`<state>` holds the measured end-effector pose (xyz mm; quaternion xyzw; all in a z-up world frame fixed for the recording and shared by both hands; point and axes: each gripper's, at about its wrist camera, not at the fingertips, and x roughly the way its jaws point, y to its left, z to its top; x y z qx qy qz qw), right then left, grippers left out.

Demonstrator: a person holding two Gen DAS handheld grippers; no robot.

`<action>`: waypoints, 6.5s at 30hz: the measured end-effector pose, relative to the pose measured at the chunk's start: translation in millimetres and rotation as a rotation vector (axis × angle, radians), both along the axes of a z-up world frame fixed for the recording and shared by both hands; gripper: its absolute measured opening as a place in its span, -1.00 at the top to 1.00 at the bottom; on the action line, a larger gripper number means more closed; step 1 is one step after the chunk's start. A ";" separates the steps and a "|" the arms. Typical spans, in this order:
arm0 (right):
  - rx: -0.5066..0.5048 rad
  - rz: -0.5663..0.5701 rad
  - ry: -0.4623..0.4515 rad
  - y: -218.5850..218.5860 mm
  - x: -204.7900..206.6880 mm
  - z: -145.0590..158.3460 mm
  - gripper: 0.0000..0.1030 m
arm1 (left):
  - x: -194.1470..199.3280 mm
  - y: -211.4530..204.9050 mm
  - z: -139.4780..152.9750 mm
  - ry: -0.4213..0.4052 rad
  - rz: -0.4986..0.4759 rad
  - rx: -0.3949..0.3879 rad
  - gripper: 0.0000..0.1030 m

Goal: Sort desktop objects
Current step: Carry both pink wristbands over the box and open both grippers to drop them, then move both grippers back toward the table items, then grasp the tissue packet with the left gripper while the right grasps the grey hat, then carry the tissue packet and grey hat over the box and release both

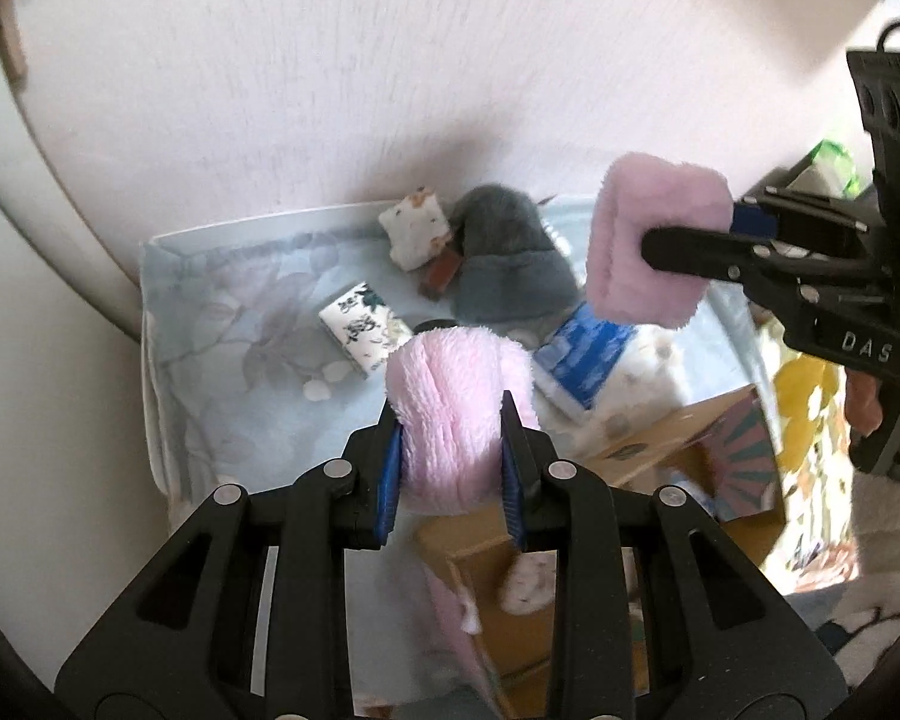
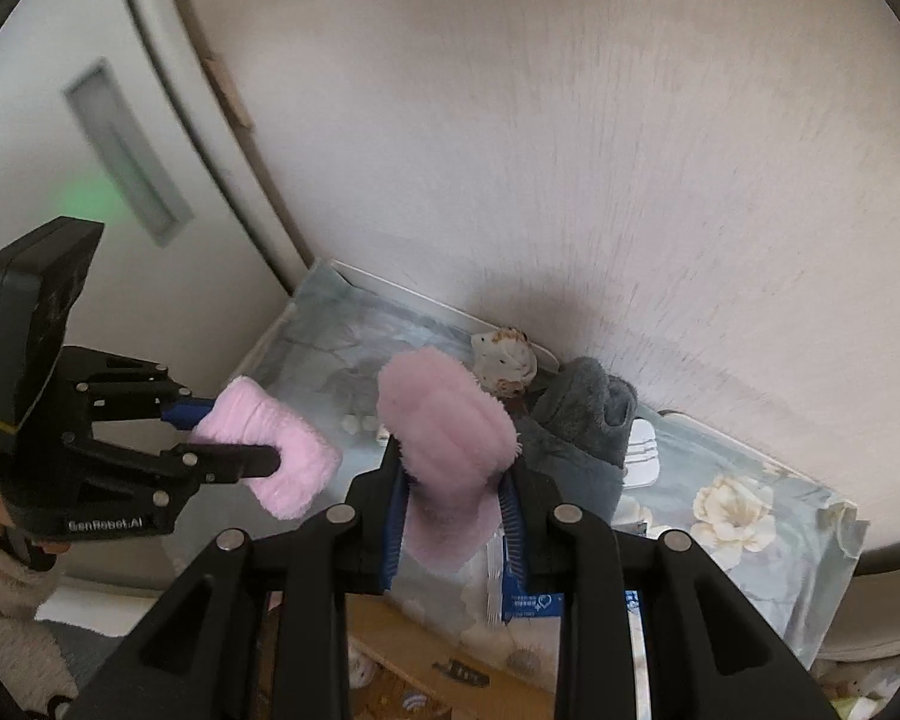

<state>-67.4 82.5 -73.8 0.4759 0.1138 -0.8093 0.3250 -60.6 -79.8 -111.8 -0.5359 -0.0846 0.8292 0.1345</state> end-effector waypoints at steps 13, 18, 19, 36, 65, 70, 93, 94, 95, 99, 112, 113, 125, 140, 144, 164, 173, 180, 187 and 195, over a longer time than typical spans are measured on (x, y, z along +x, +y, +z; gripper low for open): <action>-0.001 0.054 -0.025 42.2 72.1 7.0 0.50 | 58.7 27.3 25.0 0.071 0.095 0.042 0.53; 0.027 0.047 -0.043 57.9 91.7 -3.1 0.50 | 78.8 49.2 18.6 0.053 0.086 0.048 0.53; 0.027 0.049 -0.048 62.7 95.6 -3.8 0.50 | 82.0 53.5 17.0 0.051 0.088 0.046 0.53; 0.096 0.132 -0.139 91.9 123.0 -38.1 0.50 | 108.9 91.7 -27.7 -0.079 0.107 0.028 0.53; 0.153 0.100 -0.248 93.3 131.2 -79.0 0.39 | 99.8 98.8 -53.9 -0.208 0.075 -0.058 0.14; 0.185 0.086 -0.266 91.9 129.9 -84.5 -0.04 | 101.7 102.4 -49.7 -0.175 0.054 -0.076 -0.99; 0.194 -0.090 -0.100 114.4 108.1 -53.1 -0.15 | 84.7 78.0 -14.1 -0.055 0.032 -0.092 -0.99; 0.189 -0.104 -0.100 115.9 107.2 -52.3 -0.15 | 83.4 76.6 -12.8 -0.050 0.031 -0.094 -0.99; 0.187 -0.116 -0.098 117.2 106.5 -51.2 -0.15 | 82.3 74.2 -10.4 -0.043 0.031 -0.097 -0.99; 0.188 -0.162 -0.074 119.6 104.7 -46.8 -0.15 | 79.8 64.2 -4.7 -0.025 0.025 -0.095 -0.99; 0.134 -0.236 -0.138 114.0 84.7 -37.9 -0.15 | 37.6 24.6 -14.0 -0.045 0.052 -0.042 -0.99; 0.128 -0.237 -0.143 111.5 81.9 -36.6 -0.15 | 32.0 18.2 -14.0 -0.045 0.071 -0.029 -0.99; 0.006 -0.318 -0.138 69.5 -4.3 -49.3 -0.15 | -65.4 -21.0 -74.5 -0.142 0.243 -0.008 -0.99; 0.038 -0.360 -0.210 21.3 -120.8 -146.3 -0.15 | -123.8 -18.6 -169.0 -0.307 0.315 -0.044 -0.86; 0.034 -0.382 -0.230 17.8 -127.9 -155.8 -0.15 | -126.2 -14.2 -171.0 -0.294 0.316 -0.096 -0.74; 0.017 -0.377 -0.137 23.2 -107.3 -116.1 0.59 | -107.8 -25.1 -120.5 -0.186 0.343 -0.094 0.00; -0.006 -0.321 -0.054 44.6 -63.0 -61.1 0.59 | -80.1 -12.7 -68.5 -0.109 0.326 -0.074 0.00; -0.036 -0.248 0.012 57.9 -37.8 -12.5 0.59 | -49.9 11.2 -20.2 -0.029 0.313 -0.064 0.00; -0.072 -0.181 0.052 72.9 -7.6 25.5 0.59 | -10.1 30.6 30.1 0.045 0.295 -0.069 0.00; -0.104 -0.103 0.105 86.1 30.1 62.8 0.59 | 25.2 60.1 57.0 0.123 0.245 -0.065 0.00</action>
